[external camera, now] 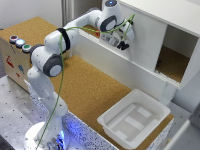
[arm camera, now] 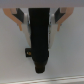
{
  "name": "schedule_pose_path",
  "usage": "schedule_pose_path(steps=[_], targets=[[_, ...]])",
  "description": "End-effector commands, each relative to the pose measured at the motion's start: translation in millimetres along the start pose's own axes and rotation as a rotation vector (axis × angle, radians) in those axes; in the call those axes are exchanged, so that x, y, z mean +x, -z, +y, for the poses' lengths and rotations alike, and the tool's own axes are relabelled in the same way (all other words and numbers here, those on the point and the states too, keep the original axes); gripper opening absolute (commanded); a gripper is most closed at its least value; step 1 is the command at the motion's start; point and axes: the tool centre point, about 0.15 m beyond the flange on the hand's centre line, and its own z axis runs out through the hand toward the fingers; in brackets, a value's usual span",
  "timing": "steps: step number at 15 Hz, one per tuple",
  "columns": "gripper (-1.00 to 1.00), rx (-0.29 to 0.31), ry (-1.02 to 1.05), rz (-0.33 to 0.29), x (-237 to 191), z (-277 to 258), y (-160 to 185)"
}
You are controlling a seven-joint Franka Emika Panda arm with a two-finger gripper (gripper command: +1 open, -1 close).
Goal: Slide the door all the way to the left
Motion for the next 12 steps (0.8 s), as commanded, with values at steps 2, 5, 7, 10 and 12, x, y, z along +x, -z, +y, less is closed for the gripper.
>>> schedule_pose_path(steps=[2,5,7,10,12], targets=[[-1.00,-0.105,-0.068,0.113,-25,-98,-26],[-1.00,-0.125,-0.090,0.121,-25,-140,-24],[-1.00,-0.135,-0.099,0.119,-23,-164,-24],[-1.00,-0.145,-0.086,0.108,-22,-196,-23],[-1.00,-0.130,-0.063,0.103,-23,-215,-22]])
